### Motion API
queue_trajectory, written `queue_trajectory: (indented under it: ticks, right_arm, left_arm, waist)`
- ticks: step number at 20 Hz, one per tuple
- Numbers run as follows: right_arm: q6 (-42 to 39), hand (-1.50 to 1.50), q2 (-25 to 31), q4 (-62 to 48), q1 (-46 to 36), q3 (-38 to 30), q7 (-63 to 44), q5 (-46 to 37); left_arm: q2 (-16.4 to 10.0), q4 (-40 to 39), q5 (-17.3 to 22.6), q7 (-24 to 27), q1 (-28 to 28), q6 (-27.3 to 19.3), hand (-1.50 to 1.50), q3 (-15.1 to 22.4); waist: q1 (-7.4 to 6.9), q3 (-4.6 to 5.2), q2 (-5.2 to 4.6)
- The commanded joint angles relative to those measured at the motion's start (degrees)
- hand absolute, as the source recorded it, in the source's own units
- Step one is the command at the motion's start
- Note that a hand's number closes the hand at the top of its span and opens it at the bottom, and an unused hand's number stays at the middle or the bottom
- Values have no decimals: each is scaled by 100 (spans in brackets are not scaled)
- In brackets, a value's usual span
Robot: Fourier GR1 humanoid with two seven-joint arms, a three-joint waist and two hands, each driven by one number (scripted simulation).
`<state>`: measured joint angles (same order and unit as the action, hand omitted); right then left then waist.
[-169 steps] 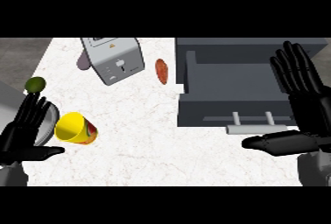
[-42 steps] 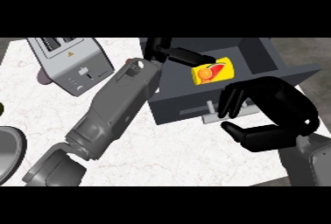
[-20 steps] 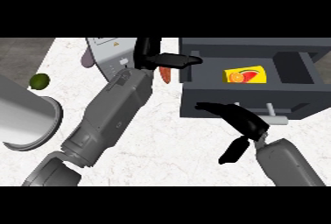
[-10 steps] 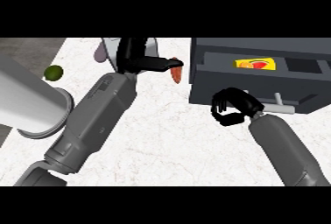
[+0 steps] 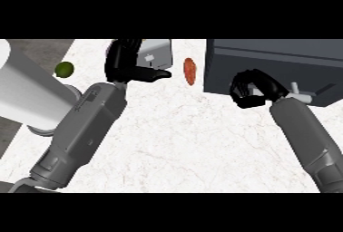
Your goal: Pick up the cup, place it into the drawer and close the drawer
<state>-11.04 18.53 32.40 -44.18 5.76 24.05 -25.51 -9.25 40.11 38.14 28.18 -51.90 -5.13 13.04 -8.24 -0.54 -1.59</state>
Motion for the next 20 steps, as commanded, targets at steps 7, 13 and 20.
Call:
queue_trajectory:
  ticks: [7, 13, 20]
  right_arm:
    - [4, 150, 677, -395, -1037, -696, -342, 353]
    - [-325, 150, 854, -222, -1033, -783, -342, 555]
    - [-579, 150, 943, -55, -863, -871, -336, 760]
  left_arm:
    - [-264, 310, 58, -120, 348, 397, -150, 40]
    - [-262, 408, 54, -142, 417, 538, -150, 100]
    - [-191, 525, 60, -160, 536, 626, -150, 173]
  waist:
    - [-355, 34, -95]
    - [-434, 40, -126]
    - [-468, 32, -127]
